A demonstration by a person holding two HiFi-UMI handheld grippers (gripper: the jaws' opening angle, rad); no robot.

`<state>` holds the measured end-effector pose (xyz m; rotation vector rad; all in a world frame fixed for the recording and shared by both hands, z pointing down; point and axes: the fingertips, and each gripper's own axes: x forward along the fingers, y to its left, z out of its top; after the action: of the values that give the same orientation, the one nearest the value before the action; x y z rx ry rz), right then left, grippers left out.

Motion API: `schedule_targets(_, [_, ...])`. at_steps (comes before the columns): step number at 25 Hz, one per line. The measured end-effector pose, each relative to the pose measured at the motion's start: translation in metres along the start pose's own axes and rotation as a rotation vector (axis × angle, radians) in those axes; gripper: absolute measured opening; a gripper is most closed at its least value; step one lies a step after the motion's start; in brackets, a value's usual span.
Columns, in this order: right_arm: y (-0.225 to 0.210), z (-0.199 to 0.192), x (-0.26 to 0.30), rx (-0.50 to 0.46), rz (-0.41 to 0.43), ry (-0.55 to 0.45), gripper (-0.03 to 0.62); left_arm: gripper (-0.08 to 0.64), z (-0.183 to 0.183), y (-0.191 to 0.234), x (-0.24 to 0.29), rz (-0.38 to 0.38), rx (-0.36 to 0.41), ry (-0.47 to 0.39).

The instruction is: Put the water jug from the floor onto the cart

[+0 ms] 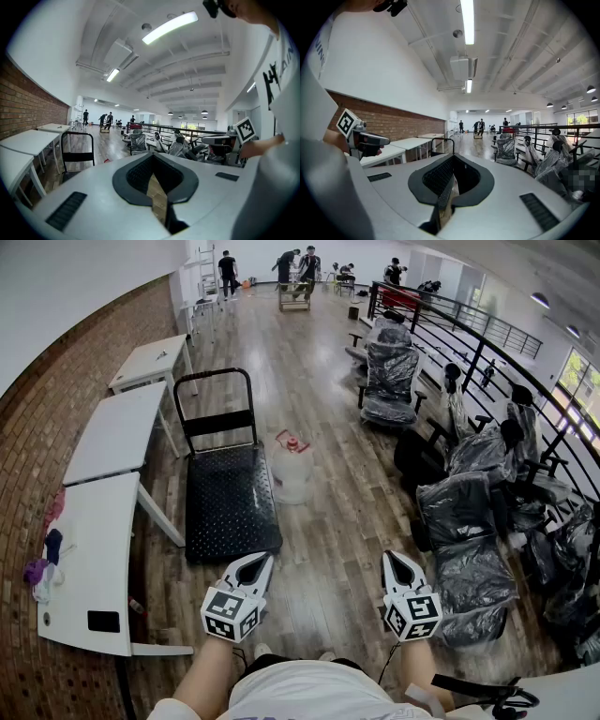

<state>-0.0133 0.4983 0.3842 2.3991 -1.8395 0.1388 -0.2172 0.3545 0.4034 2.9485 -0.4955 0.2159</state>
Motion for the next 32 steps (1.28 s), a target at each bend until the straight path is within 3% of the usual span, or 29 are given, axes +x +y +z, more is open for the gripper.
schedule_targets(11, [-0.047, -0.014, -0.013, 0.025, 0.05, 0.008, 0.005, 0.002, 0.001, -0.052, 0.027, 0.023, -0.002, 0.012])
schedule_targets(16, [-0.058, -0.026, -0.006, 0.045, 0.058, 0.028, 0.005, 0.002, -0.003, -0.055, 0.038, 0.029, -0.01, 0.029])
schedule_targets(23, [-0.088, -0.026, 0.022, 0.023, 0.025, 0.052, 0.005, 0.002, 0.0, -0.034, 0.091, 0.002, -0.044, 0.014])
schedule_targets(32, [-0.097, -0.019, 0.117, -0.012, 0.042, 0.095, 0.005, 0.002, 0.017, 0.046, 0.163, 0.011, -0.093, -0.011])
